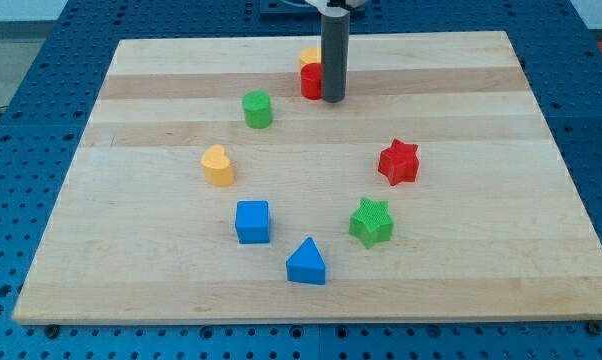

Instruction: Point your arm diagonally above red star

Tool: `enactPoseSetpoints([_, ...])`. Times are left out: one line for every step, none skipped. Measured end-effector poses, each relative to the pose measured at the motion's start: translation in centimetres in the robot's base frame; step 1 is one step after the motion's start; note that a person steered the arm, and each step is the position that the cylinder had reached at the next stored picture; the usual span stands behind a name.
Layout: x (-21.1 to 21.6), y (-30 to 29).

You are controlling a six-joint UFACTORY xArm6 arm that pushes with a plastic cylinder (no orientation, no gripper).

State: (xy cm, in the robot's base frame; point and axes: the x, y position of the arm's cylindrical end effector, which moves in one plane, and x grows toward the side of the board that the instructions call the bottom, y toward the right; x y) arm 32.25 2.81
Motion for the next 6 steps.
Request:
enactPoseSetpoints([0.0,5.5])
enactPoseSetpoints([0.7,6.4])
enactPoseSetpoints([6.2,6.4])
enactPoseSetpoints([6.6,6.4])
enactPoseSetpoints([6.5,7.5])
enactPoseSetpoints([7.7,9.8])
